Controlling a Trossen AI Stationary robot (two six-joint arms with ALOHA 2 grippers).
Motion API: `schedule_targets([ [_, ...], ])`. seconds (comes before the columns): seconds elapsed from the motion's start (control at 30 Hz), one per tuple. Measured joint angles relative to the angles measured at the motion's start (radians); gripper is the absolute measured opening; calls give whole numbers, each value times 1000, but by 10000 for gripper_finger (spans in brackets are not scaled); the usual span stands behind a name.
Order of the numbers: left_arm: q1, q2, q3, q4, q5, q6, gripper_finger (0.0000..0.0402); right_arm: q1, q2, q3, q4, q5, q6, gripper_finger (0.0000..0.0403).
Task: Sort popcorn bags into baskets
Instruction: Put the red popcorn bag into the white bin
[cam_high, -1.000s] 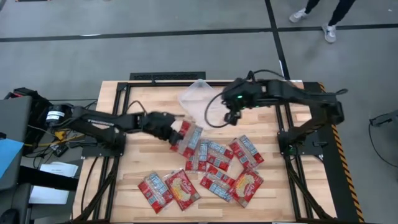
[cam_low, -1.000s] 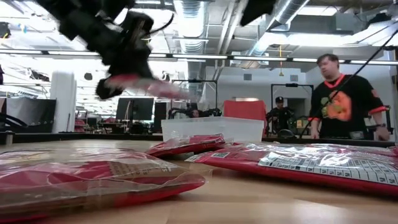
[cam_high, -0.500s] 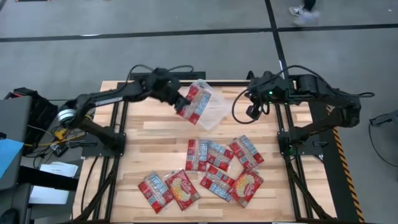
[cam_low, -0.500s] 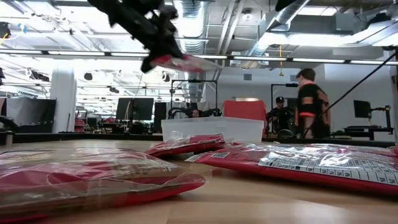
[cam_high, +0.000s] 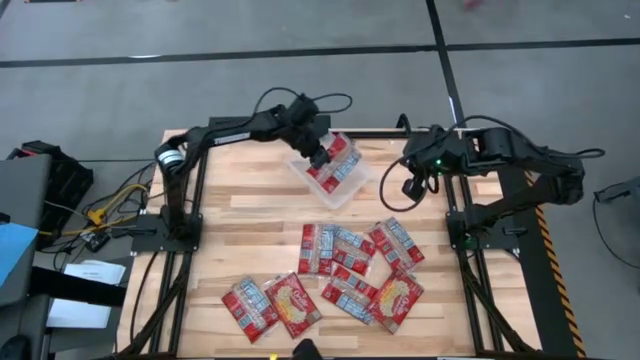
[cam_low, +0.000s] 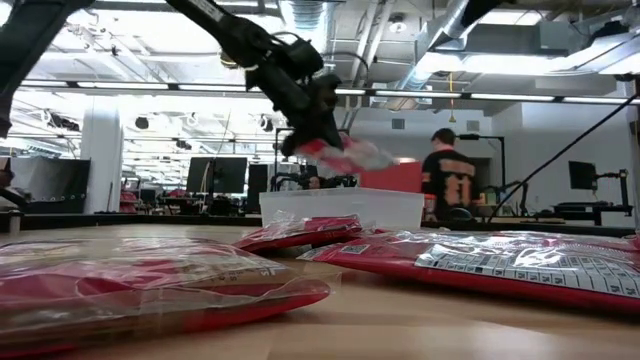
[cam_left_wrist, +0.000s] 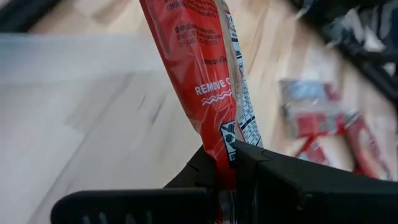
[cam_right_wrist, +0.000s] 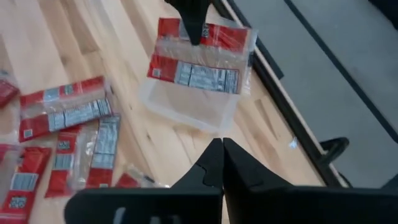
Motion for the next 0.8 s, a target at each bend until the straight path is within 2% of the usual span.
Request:
schedule_targets([
  [0.27, -12, 64, 13, -26, -17, 17, 8, 33, -2, -29, 7, 57, 35, 39],
  [0.37, -14, 63, 14, -5, -53, 38, 5, 34, -2, -29, 20, 75, 36, 39],
  [0.5, -11, 63, 14, -19, -29, 23, 5, 31, -2, -29, 18, 88, 36, 29],
  [0.67, -29, 62, 14, -21, -54, 24, 29, 29, -2, -29, 18, 100, 28, 18],
  [0.8, -36, 62, 14, -18, -63, 40, 60, 29, -2, -29, 18, 100, 28, 25],
])
